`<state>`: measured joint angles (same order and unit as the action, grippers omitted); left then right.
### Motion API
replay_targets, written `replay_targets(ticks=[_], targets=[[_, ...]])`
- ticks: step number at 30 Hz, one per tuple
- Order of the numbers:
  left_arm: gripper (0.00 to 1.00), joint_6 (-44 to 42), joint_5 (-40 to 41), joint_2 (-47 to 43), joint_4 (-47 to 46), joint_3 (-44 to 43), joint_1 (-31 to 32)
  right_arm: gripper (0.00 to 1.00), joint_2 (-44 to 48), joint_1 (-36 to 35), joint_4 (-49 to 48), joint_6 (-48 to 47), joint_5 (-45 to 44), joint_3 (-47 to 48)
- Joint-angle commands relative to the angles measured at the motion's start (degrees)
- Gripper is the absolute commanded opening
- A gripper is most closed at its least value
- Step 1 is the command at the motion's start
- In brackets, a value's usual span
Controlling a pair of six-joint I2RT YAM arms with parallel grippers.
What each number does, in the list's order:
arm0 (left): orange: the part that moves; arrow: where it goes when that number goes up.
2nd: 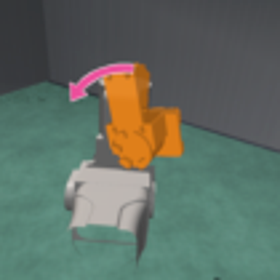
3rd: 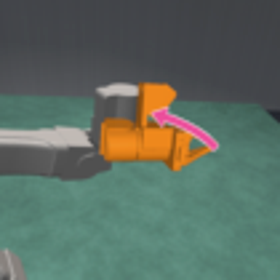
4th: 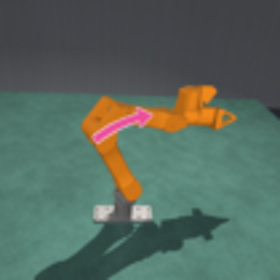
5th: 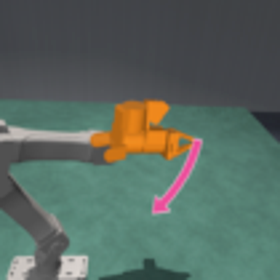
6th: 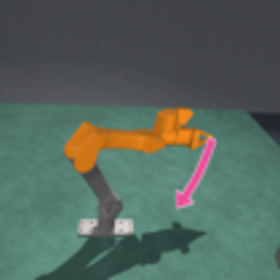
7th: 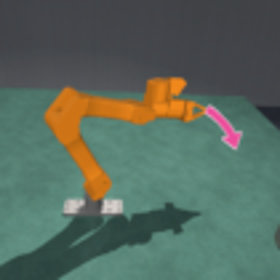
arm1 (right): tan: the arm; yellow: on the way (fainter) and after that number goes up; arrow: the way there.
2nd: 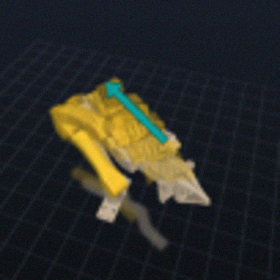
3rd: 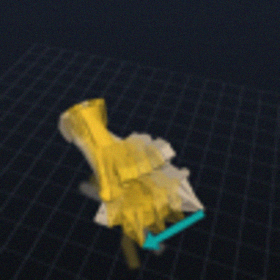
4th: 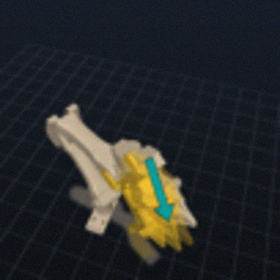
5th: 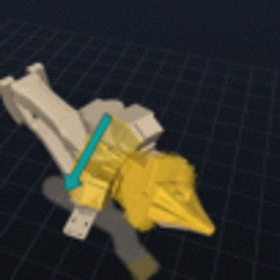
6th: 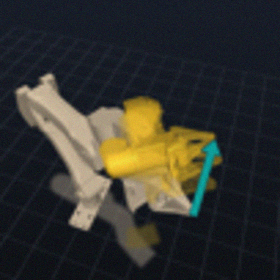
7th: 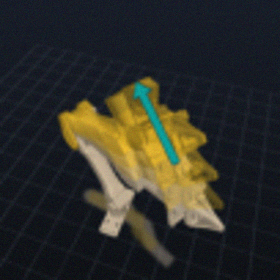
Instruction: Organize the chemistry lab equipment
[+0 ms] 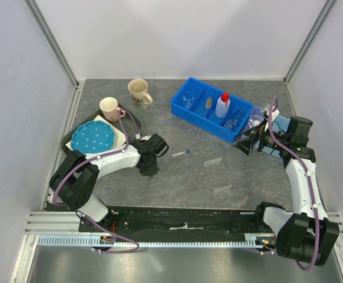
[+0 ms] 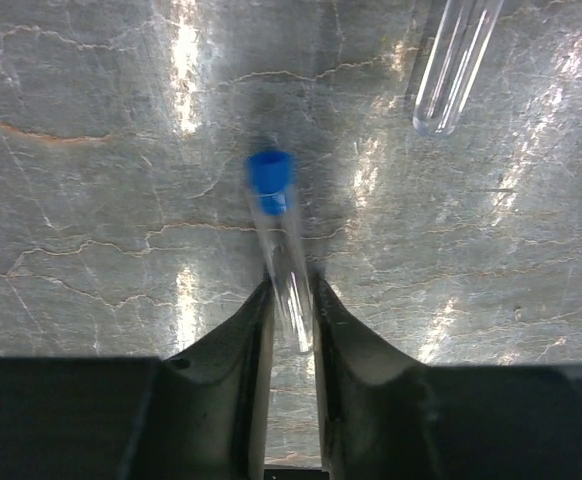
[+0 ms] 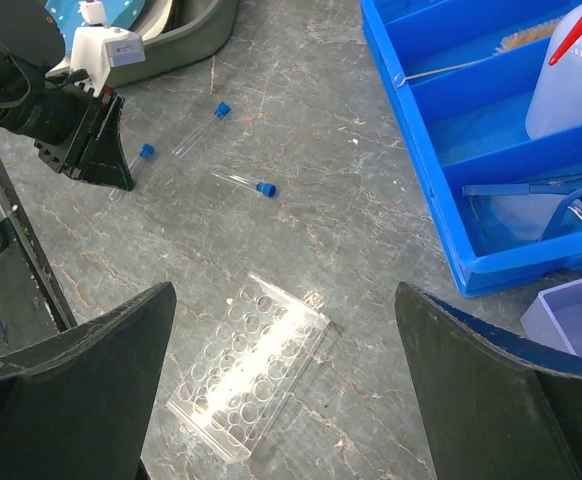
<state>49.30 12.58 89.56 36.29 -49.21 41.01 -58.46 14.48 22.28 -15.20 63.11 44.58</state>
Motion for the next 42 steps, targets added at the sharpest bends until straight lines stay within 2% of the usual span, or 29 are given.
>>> replay_targets(ticks=[1, 3, 4, 7, 12, 16, 17, 18, 19, 20, 21, 22, 24, 25, 27, 30, 31, 33, 34, 35, 42], targets=[[0.24, 1.5, 3.15, 1.85, -0.52, -0.97, 0.38, 0.98, 0.1, -0.33, 0.3, -2.2, 0.96, 1.3], [0.19, 1.42, 3.42, 1.94, -0.61, -1.06, 0.38, 0.98, -0.08, -0.42, 0.48, -2.2, 1.05, 1.3], [0.12, 1.15, 3.42, 1.85, -0.61, -1.15, 0.38, 0.98, -0.17, -0.42, 0.65, -2.46, 1.14, 1.3], [0.03, 0.19, 3.51, 0.8, -0.52, -1.15, 0.56, 0.98, -0.43, -0.59, 1.18, -3.34, 1.49, 1.48], [0.02, -1.92, 3.51, -5.33, -1.05, 0.95, 1.7, 0.98, -0.43, -0.68, 3.9, -6.32, 3.59, 2.09], [0.02, -10.16, -2.01, -13.86, -6.31, 4.82, 3.37, 0.98, -0.69, -0.68, 8.63, -10.8, 6.84, 2.97], [0.02, -11.67, -3.68, -15.89, -9.98, 5.87, 3.72, 0.98, -1.3, -1.03, 10.66, -15.08, 7.98, 3.67], [0.02, -13.07, -5.53, -17.82, -12.28, 8.32, 4.42, 0.98, -1.92, -1.38, 12.94, -17.56, 8.43, 4.37], [0.02, -15.35, -9.9, -22.28, -14.47, 9.73, 4.6, 0.98, -2.71, -1.91, 19.49, -20.97, 8.43, 6.9], [0.02, -16.59, -12.2, -24.06, -20.33, 11.14, 4.77, 0.98, -4.72, -3.74, 24.08, -24.58, 8.26, 8.58], [0.02, -17.56, -15.19, -26.08, -23.0, 13.94, 5.12, 0.98, -6.04, -4.98, 29.34, -34.88, 7.73, 10.51], [0.02, -19.31, -19.91, -29.06, -26.5, 15.27, 5.39, 0.98, -7.45, -6.55, 40.19, -39.94, 6.86, 14.79], [0.02, -20.29, -23.81, -31.89, -35.79, 18.87, 6.61, 0.98, -11.49, -12.18, 48.26, -48.3, 4.4, 18.42], [0.02, -20.9, -26.53, -32.86, -39.07, 19.76, 7.23, 0.98, -12.55, -14.02, 52.03, -48.78, 3.95, 20.7], [0.02, -21.26, -27.61, -34.54, -46.09, 21.25, 9.24, 0.98, -14.23, -20.26, 52.51, -47.3, 3.25, 21.6], [0.02, -22.05, -28.4, -33.4, -50.34, 20.74, 11.53, 0.95, -14.32, -28.35, 46.48, -37.05, 2.02, 21.26], [0.02, -22.49, -28.83, -32.61, -52.44, 20.39, 12.07, 0.94, -13.97, -30.11, 38.18, -25.17, 1.06, 19.86], [0.02, -22.67, -28.66, -30.34, -54.13, 18.81, 13.56, 0.93, -11.51, -35.56, 28.3, -12.99, -1.57, 17.75], [0.02, -22.93, -28.66, -29.71, -55.44, 18.28, 14.09, 0.94, -10.9, -36.79, 21.03, -8.57, -4.98, 15.74], [0.02, -23.02, -28.4, -29.01, -55.8, 17.75, 14.96, 0.95, -10.37, -38.28, 18.96, -3.31, -5.8, 15.19], [0.02, -23.28, -26.47, -24.7, -58.09, 14.5, 17.69, 0.87, -15.81, -38.65, 14.55, 7.72, -4.4, 15.11]])
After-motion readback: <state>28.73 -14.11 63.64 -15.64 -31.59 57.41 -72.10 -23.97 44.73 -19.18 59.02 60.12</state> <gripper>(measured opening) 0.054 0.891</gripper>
